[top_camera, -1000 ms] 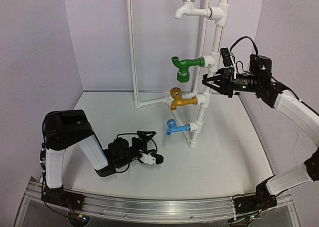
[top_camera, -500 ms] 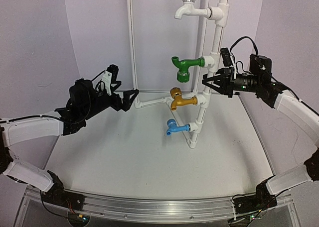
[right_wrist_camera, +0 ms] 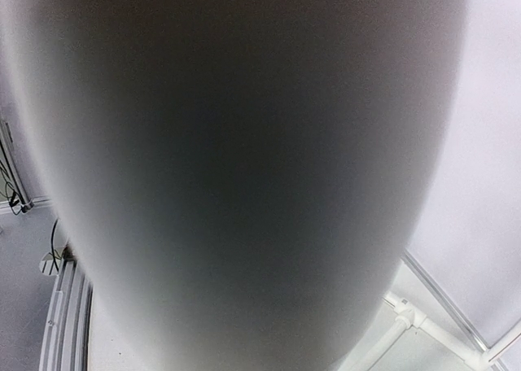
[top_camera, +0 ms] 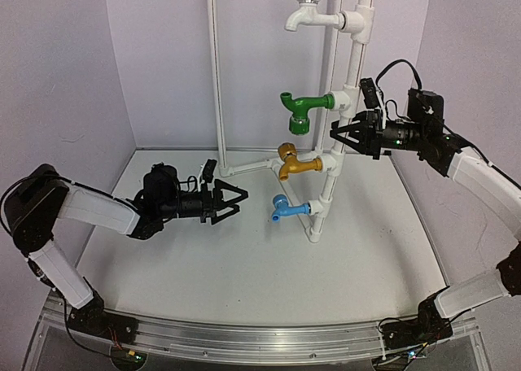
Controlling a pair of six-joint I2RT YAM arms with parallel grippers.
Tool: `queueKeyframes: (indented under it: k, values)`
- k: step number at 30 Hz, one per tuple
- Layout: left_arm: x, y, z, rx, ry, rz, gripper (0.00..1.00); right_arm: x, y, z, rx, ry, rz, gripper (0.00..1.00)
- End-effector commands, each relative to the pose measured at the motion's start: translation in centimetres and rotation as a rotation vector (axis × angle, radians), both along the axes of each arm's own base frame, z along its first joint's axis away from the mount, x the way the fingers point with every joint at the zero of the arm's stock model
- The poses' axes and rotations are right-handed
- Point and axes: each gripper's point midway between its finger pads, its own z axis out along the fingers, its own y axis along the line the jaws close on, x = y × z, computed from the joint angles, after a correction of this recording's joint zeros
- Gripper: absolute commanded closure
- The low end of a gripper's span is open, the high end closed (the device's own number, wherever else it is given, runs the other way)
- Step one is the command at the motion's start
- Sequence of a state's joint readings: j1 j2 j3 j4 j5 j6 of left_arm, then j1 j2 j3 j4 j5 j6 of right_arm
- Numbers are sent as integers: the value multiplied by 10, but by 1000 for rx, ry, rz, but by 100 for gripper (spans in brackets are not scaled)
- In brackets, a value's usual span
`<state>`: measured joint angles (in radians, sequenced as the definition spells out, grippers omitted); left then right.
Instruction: Install the water faucets
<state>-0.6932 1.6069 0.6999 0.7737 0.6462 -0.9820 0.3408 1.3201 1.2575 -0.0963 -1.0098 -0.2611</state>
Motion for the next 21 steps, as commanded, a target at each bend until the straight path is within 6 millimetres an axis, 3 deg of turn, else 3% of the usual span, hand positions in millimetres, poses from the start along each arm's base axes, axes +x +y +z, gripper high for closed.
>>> queueKeyframes:
  k: [1, 9, 21]
  values:
    - [-12, -18, 26, -136, -21, -102, 2, 14, -7, -36, -58, 208, -98, 100]
    - [1, -30, 10, -118, 0, -97, 3, 38, -3, -46, -87, 200, -120, 100]
    - [28, -56, 3, -196, 54, -108, 11, 54, -15, -44, -97, 173, -160, 100]
